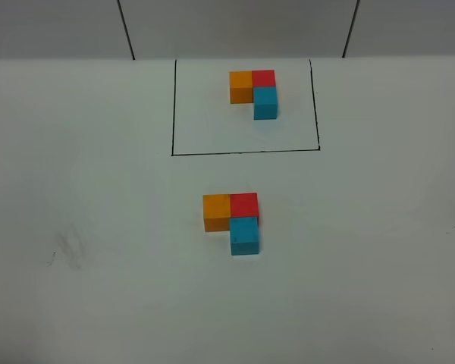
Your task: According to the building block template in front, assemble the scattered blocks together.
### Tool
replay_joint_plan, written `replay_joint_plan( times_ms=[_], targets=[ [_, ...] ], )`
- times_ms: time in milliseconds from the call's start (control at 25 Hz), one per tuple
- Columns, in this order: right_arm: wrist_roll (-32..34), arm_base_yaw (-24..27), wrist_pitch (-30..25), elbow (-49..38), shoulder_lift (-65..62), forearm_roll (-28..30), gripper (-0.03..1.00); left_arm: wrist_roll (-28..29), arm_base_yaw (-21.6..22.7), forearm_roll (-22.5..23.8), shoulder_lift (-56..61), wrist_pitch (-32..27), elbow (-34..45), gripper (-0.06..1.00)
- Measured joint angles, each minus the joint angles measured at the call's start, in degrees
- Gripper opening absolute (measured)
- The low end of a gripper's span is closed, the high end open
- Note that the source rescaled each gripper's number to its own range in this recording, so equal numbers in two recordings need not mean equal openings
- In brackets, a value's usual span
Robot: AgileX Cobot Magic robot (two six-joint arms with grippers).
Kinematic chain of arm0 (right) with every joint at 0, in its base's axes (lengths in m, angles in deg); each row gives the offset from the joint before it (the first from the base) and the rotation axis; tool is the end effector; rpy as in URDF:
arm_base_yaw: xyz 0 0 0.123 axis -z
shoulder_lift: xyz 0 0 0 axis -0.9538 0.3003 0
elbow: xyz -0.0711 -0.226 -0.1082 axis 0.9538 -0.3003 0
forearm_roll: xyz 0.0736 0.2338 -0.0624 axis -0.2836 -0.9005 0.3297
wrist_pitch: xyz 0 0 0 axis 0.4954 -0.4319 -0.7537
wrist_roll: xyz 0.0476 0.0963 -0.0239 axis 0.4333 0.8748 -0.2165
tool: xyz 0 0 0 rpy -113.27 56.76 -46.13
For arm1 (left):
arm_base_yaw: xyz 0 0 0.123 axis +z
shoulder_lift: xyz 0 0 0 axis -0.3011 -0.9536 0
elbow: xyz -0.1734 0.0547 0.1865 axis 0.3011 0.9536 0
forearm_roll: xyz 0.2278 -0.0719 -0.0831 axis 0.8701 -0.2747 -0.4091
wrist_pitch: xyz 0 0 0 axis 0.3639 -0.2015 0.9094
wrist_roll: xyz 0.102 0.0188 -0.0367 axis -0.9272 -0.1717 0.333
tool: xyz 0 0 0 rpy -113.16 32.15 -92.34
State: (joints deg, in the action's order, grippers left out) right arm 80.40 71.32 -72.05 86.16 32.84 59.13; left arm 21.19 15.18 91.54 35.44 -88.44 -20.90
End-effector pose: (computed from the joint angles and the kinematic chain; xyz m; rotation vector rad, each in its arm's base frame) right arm 0.0365 -0.0096 0.2701 -0.0367 2.0414 -0.1284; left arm 0.0407 0.0090 0.2679 -0.0015 2.0881 0.0845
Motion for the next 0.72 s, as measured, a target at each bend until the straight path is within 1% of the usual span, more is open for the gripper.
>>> replay_joint_plan(
  times_ms=[720],
  targets=[
    [0.0, 0.0, 0.0, 0.0, 0.0, 0.0, 0.0, 0.0, 0.0, 0.0, 0.0, 0.0, 0.0, 0.0]
  ],
)
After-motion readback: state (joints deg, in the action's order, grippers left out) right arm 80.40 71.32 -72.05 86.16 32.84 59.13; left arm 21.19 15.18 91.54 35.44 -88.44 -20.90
